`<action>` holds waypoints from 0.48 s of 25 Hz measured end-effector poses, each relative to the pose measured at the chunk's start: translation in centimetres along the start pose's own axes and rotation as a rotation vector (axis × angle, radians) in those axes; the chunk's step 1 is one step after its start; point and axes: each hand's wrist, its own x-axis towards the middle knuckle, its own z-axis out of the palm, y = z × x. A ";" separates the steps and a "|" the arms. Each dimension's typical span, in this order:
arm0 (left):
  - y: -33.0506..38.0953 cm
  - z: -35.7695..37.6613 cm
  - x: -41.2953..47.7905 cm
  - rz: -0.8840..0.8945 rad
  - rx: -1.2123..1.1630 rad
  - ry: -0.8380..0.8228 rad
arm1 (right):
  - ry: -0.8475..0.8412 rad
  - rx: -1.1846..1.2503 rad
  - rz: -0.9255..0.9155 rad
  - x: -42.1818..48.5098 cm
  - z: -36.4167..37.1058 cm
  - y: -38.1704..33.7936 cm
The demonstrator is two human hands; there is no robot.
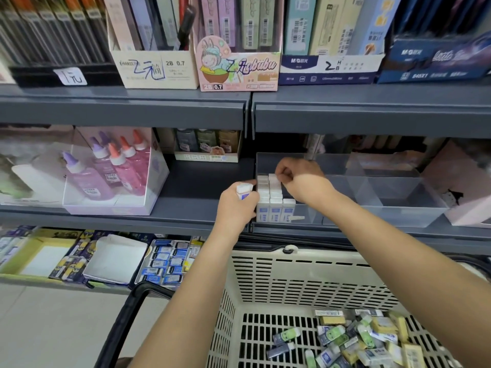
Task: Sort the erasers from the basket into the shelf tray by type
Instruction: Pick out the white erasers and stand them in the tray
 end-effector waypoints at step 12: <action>-0.7 0.2 -0.6 0.009 -0.020 -0.005 | -0.134 0.055 0.084 0.2 -0.4 0.0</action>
